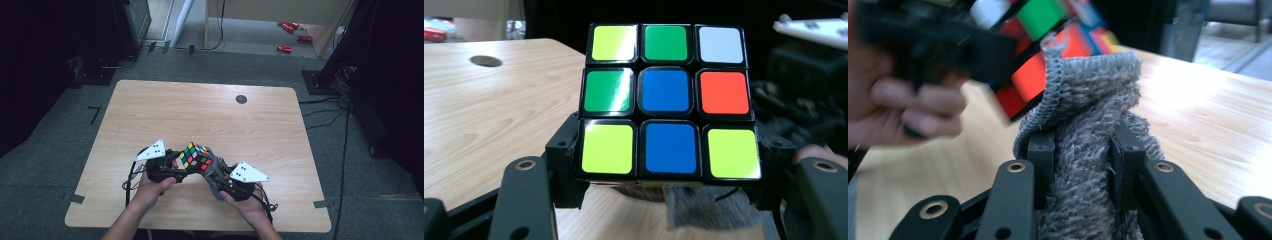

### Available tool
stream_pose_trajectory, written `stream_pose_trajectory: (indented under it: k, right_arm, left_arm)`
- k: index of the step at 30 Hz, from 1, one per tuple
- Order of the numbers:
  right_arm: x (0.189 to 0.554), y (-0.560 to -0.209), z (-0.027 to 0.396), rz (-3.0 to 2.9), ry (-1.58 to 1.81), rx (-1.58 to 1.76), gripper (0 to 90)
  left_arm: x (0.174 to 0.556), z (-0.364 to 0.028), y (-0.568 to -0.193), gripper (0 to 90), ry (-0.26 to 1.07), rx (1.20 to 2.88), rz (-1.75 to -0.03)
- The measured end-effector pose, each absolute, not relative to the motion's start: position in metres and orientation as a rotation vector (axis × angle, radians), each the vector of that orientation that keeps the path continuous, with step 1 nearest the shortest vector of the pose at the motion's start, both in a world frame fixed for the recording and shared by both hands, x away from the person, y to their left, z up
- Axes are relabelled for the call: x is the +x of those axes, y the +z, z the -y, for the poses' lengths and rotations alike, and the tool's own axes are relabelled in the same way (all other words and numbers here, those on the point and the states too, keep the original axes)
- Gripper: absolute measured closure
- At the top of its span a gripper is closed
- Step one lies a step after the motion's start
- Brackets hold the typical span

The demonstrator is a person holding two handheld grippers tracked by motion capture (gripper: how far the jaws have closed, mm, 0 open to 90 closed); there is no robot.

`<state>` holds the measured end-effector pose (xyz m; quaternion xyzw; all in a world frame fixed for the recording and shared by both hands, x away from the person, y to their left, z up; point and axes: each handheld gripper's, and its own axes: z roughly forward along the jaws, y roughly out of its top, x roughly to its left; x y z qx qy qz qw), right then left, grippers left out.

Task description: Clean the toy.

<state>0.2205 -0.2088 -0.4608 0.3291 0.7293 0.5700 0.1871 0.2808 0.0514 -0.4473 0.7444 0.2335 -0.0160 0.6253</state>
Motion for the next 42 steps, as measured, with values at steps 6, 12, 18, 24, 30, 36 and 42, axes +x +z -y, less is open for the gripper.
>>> stream_pose_trajectory:
  k: [6,12,18,24,30,36,42]
  right_arm:
    - [0.212,-0.472,0.182,-2.188,1.562,0.809,70.1]
    - [0.215,-0.462,0.195,-2.103,1.566,0.855,70.2]
    - [0.215,-0.467,0.192,-2.118,1.568,0.874,69.8]
    - [0.215,-0.465,0.188,-2.187,1.528,0.804,69.3]
    - [0.236,-0.449,0.248,-1.943,1.487,1.17,69.2]
    - [0.25,-0.454,0.3,-1.825,1.286,1.373,68.1]
    - [0.259,-0.472,0.32,-1.811,1.139,1.455,65.9]
  left_arm:
    - [0.284,-0.057,-0.446,34.4,-0.042,1.694,-0.568]
    - [0.284,-0.058,-0.445,34.5,-0.05,1.678,-0.566]
    - [0.284,-0.055,-0.447,34.4,-0.047,1.694,-0.573]
    - [0.287,-0.061,-0.446,34.4,-0.017,1.69,-0.601]
    - [0.29,-0.066,-0.446,34.4,0.012,1.689,-0.621]
    - [0.294,-0.069,-0.45,34.5,0.035,1.703,-0.66]
    - [0.295,-0.068,-0.453,34.4,0.052,1.724,-0.676]
